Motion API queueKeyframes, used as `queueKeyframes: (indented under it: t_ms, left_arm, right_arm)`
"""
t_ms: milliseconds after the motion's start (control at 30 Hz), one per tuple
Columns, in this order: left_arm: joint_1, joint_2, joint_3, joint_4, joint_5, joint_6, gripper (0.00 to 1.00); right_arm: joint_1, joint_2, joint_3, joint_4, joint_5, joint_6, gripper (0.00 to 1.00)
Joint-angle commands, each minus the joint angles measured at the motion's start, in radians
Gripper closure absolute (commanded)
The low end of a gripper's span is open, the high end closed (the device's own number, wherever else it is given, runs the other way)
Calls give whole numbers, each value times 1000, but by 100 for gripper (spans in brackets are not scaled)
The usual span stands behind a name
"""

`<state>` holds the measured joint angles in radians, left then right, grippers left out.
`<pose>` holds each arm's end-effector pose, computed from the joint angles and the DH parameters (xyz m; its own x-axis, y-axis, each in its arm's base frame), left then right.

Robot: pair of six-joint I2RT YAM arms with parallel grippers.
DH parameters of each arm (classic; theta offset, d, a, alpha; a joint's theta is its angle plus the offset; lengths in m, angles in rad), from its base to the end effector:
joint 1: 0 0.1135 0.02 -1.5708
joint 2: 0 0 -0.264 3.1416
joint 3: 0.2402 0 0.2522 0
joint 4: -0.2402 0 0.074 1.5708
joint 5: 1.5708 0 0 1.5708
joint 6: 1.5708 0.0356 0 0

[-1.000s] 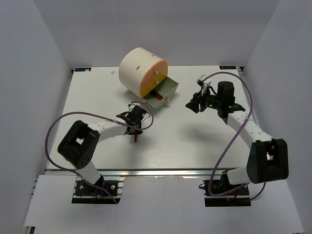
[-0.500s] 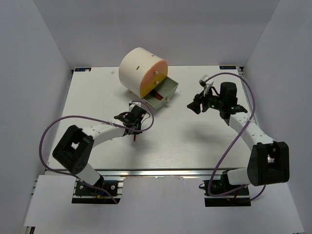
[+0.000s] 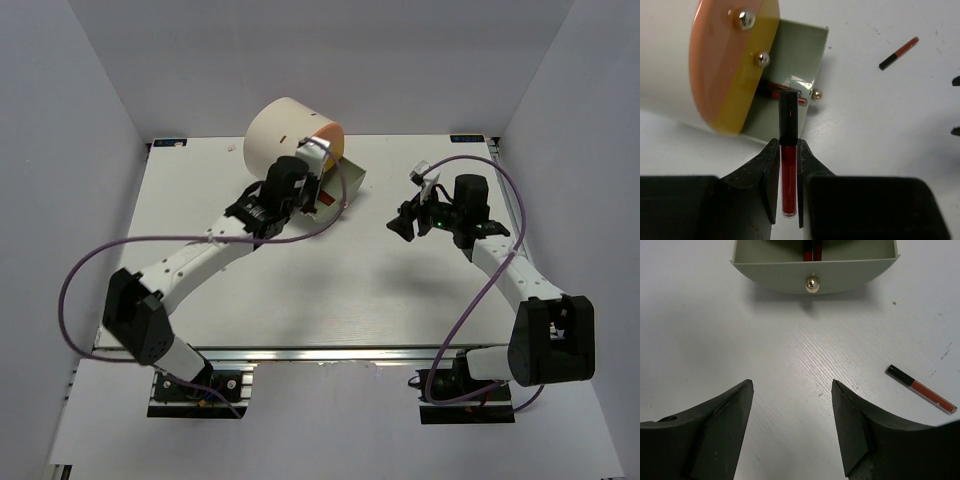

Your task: Organize the makeup

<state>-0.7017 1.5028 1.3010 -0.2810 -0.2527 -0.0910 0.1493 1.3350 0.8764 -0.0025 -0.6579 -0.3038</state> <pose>0.2732 -0.2192 0.3362 -0.3945 0.2183 -0.8926 0.4218 0.9060 0.0351 0.2895 0.0656 0.2701 -0.2226 -0.2729 -0.9359 -0.7606 0.6491 -0.0083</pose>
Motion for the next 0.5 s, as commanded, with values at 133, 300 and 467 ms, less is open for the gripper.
queueKeyframes:
  t_ms: [133,300,467]
  left_arm:
    - [-1,301,308,34,1,290,100]
    - [1,453,397,69,-69,346,95]
    - [1,516,419,86,-115,355,61]
  right_arm:
    - [-19,-59,-25,6,6,-24,28]
    - [-48,-82,-47,2,7,-53,26]
    - [-79,-92,-63,-39,-8,-80,22]
